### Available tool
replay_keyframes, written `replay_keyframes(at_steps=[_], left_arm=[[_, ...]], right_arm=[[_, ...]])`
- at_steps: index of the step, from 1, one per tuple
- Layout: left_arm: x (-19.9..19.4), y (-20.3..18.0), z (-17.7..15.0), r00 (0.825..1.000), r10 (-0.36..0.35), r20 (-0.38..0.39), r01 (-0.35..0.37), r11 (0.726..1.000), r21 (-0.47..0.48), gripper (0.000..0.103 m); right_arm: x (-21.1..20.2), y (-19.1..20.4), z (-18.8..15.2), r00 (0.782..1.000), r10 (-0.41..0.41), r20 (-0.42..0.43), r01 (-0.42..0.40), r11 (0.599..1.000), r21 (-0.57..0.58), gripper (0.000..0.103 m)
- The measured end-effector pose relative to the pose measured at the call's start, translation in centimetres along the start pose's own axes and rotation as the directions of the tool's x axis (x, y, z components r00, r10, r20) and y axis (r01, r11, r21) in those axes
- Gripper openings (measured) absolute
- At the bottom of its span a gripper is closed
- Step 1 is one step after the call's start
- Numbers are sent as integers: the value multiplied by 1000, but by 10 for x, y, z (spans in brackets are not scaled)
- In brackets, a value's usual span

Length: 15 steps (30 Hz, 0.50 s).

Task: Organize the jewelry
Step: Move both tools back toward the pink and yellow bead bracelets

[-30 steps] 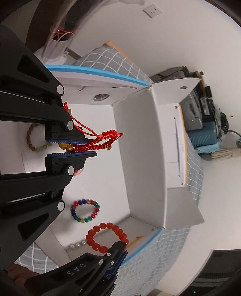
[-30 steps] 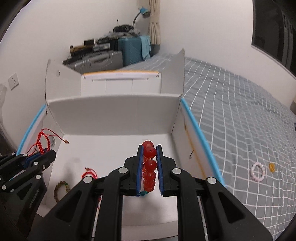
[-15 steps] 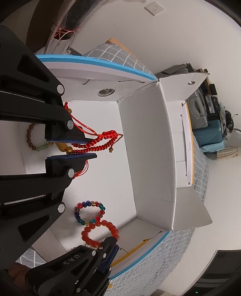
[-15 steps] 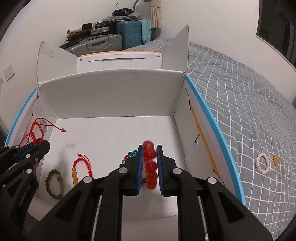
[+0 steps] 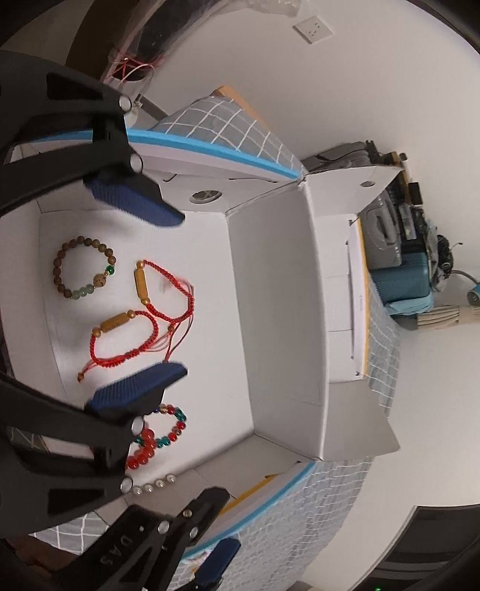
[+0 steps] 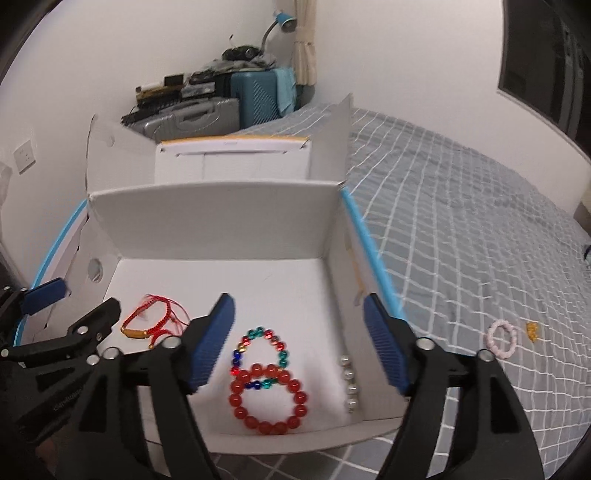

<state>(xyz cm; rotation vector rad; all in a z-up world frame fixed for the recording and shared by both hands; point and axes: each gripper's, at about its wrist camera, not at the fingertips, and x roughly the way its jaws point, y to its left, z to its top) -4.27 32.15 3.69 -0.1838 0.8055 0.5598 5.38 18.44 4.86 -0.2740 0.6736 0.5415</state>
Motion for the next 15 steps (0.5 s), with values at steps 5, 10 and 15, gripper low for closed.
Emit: replay_keyframes(at_steps=[5, 10, 15], left_arm=[[-15, -13, 3, 999, -17, 47, 16, 1000, 10, 94], [-30, -43, 7, 994, -59, 90, 55, 997, 49, 97], [-41, -83, 9, 987, -114, 110, 105, 991, 85, 97]], right_arm=[[-20, -35, 7, 997, -61, 50, 58, 997, 52, 92], [-36, -72, 9, 990, -124, 71, 119, 990, 71, 95], [-46, -115, 3, 979, -191, 74, 183, 978, 98, 95]])
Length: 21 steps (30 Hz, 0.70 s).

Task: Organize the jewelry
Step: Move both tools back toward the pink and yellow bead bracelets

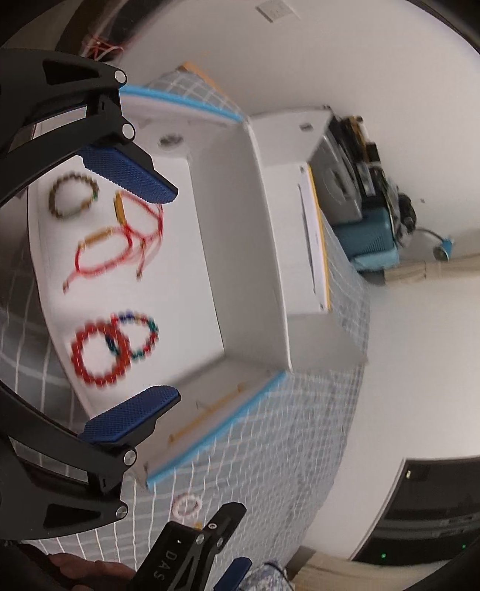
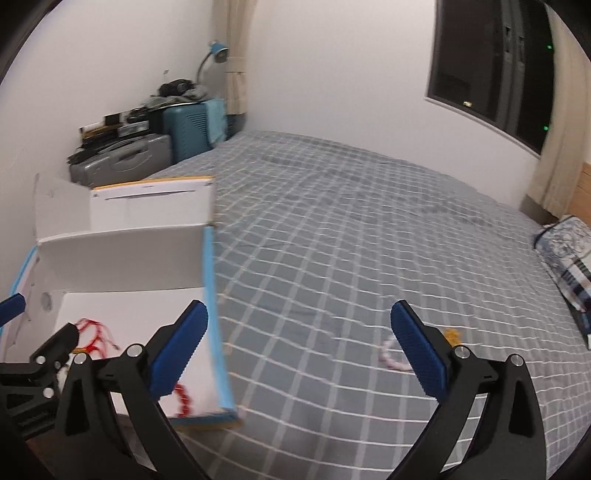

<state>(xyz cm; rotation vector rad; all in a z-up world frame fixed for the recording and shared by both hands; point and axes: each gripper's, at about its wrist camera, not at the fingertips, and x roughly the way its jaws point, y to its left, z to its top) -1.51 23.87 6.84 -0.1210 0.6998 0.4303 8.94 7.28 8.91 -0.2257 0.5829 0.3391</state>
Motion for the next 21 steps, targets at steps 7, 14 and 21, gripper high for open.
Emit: replay_keyframes(at_steps=[7, 14, 21], left_arm=[[3, -78, 10, 996, -85, 14, 83, 993, 80, 97], [17, -156, 10, 985, -173, -12, 172, 971, 165, 97], [49, -225, 9, 973, -224, -65, 232, 949, 211, 97]], right_arm=[[7, -81, -10, 997, -77, -13, 78, 995, 63, 95], [29, -152, -25, 992, -111, -67, 119, 984, 133, 95], [67, -199, -43, 984, -128, -124, 149, 974, 172, 95]])
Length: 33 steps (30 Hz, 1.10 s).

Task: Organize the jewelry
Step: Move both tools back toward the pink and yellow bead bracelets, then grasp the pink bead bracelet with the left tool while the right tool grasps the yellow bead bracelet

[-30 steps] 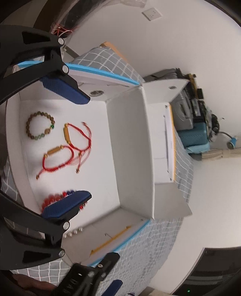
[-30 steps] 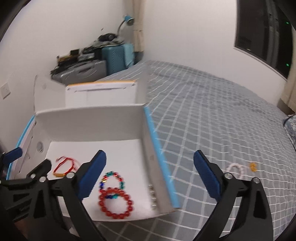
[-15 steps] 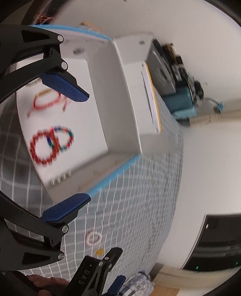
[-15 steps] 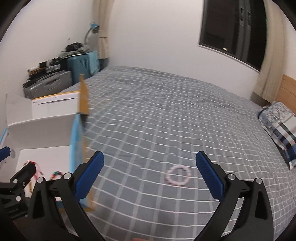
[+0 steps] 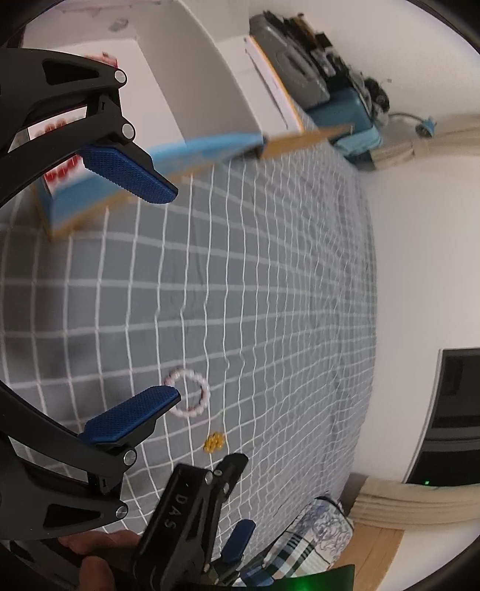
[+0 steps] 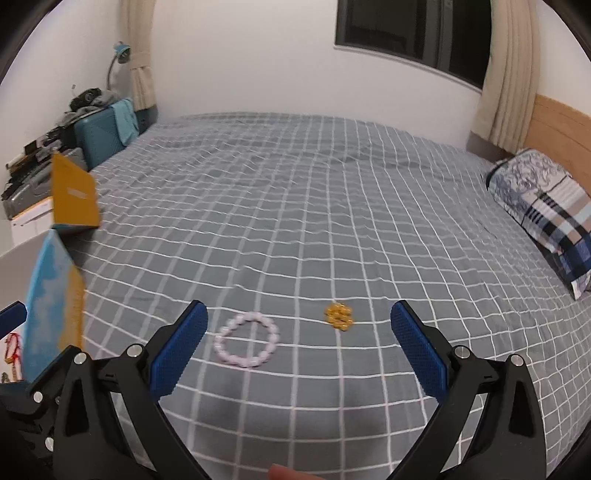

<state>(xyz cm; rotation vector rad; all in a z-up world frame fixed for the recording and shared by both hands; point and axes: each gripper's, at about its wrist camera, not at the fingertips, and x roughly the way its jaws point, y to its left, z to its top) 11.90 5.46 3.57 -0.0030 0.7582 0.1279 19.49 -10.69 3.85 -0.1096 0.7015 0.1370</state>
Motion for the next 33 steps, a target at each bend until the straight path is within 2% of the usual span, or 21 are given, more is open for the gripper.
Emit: replay_keyframes(at_steps=[8, 17, 24, 28, 30, 33], left_arm=[[70, -36, 6, 996, -53, -75, 54, 998, 14, 97], [141, -41, 0, 986, -77, -147, 75, 997, -22, 97], [168, -47, -5, 982, -72, -175, 72, 997, -5, 96], [177, -45, -8, 979, -76, -189, 76, 997, -8, 89], [178, -46, -7, 978, -77, -192, 77, 997, -6, 82], [177, -48, -7, 979, -73, -190, 77, 997, 10, 70]], right_arm=[[59, -37, -7, 997, 0, -82, 5, 998, 61, 95], [122, -53, -15, 982, 19, -187, -6, 997, 73, 95], [150, -56, -20, 970, 51, -236, -30, 995, 92, 95], [162, -57, -22, 965, 58, -255, -33, 994, 101, 91], [167, -57, -23, 962, 69, -266, -42, 994, 105, 82], [172, -54, -26, 960, 58, -274, -35, 995, 89, 75]])
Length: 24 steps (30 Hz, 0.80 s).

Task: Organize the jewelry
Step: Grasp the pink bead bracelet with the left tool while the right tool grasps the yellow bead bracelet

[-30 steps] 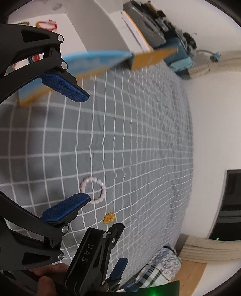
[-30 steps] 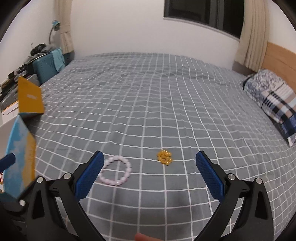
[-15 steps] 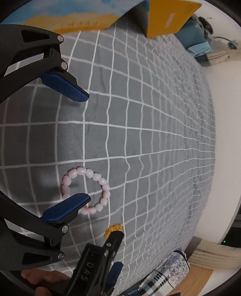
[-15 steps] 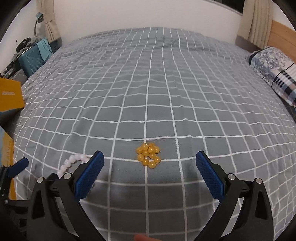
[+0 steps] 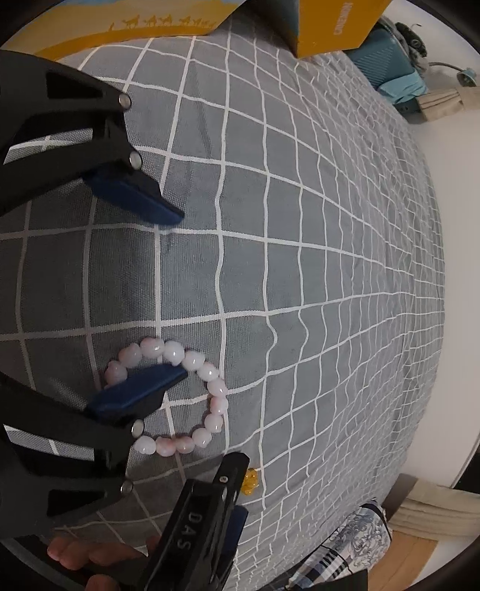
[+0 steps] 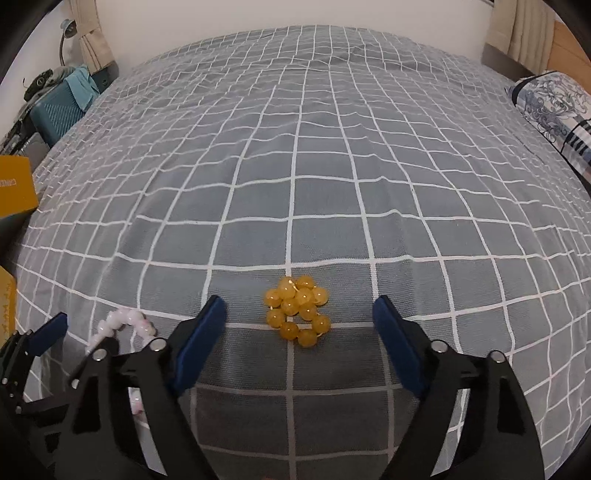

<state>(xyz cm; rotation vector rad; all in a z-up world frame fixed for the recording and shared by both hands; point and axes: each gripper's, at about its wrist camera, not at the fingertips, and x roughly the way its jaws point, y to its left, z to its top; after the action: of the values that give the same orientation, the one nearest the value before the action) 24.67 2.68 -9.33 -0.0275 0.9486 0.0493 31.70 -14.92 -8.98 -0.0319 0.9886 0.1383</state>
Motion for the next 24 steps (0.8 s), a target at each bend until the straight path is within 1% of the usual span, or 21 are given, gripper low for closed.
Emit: replay_keyframes(at_steps=[1, 3, 4, 5, 6, 7, 8, 9, 11, 14, 24], left_arm=[[-1, -1, 0, 1000, -3, 0, 3, 1000, 6, 65], [-2, -4, 0, 1000, -3, 1, 3, 1000, 21, 56], [-3, -5, 0, 1000, -5, 0, 5, 1000, 26, 48], [-5, -7, 0, 1000, -7, -2, 7, 999, 35, 42], [-5, -8, -1, 1000, -10, -4, 10, 999, 41, 38], [-6, -8, -1, 1000, -15, -7, 15, 999, 45, 28], [-7, -8, 0, 1000, -17, -8, 17, 999, 48, 18], [-9, -9, 0, 1000, -15, -5, 15, 999, 50, 12], [-13, -7, 1, 1000, -17, 3, 17, 999, 50, 11], [-17, -5, 2, 1000, -31, 5, 31, 999, 37, 10], [-34, -5, 6, 998, -50, 46, 48, 999, 25, 10]], right_arm=[[0, 0, 0, 1000, -2, 1, 2, 1000, -5, 73], [0, 1, 0, 1000, -6, 5, 6, 1000, -9, 57], [-1, 0, 0, 1000, -6, 5, 6, 1000, -10, 53], [-1, 0, 0, 1000, -8, 5, 8, 1000, -12, 45], [0, 1, 0, 1000, -10, 5, 10, 1000, -15, 37], [0, 1, 0, 1000, -15, 5, 16, 1000, -21, 32], [-1, 0, -1, 1000, -20, 6, 20, 1000, -21, 23], [-2, -1, -1, 1000, -28, 7, 28, 999, -17, 16], [-6, -4, 1, 1000, -18, 13, 18, 1000, 0, 9], [-11, -5, 0, 1000, -11, 21, 11, 1000, -4, 9], [-24, -1, 1, 998, -15, 58, 16, 1000, -6, 9]])
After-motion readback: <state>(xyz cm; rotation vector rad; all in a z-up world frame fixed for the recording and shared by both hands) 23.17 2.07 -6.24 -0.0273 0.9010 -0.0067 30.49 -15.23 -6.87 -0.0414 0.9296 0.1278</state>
